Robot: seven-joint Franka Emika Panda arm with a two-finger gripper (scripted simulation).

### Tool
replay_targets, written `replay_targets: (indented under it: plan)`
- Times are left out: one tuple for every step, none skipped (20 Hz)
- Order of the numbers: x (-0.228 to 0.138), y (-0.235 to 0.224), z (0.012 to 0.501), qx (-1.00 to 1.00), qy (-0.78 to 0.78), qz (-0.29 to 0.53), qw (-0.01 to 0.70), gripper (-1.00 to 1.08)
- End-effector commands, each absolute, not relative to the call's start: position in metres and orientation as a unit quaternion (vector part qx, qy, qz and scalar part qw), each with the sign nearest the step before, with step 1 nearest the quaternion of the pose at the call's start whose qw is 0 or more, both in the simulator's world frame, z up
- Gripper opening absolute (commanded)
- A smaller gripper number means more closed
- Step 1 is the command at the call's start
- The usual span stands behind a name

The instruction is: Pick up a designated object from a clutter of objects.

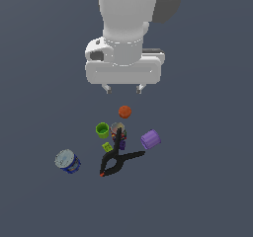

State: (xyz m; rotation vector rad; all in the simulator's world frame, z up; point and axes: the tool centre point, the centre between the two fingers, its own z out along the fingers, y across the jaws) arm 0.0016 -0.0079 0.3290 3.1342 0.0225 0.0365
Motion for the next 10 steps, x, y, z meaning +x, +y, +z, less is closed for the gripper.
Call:
replay_targets:
  plan:
    - [0.0016, -0.0079, 0.329, 1.0, 0.007, 0.012, 0.004, 1.08]
    - [0.0017, -0.0079, 0.3289, 1.0, 0.007, 0.012, 0.004, 1.08]
    - [0.0021, -0.0082, 0.3286, 1.0, 0.007, 0.012, 0.005, 1.08]
    - [0.0026, -0.0086, 0.3282, 1.0, 0.007, 0.011, 0.006, 1.08]
    - [0.0034, -0.0091, 0.3277, 1.0, 0.007, 0.011, 0.008, 1.08]
    - [0.004, -0.0096, 0.3272, 1.0, 0.007, 0.011, 0.009, 1.08]
    - [0.0044, -0.01, 0.3269, 1.0, 0.007, 0.011, 0.01, 1.08]
    - [0.0046, -0.0101, 0.3268, 1.0, 0.007, 0.011, 0.011, 1.08]
    - [0.0045, -0.0101, 0.3268, 1.0, 0.007, 0.011, 0.011, 1.08]
    - [0.0045, -0.01, 0.3269, 1.0, 0.007, 0.011, 0.011, 1.08]
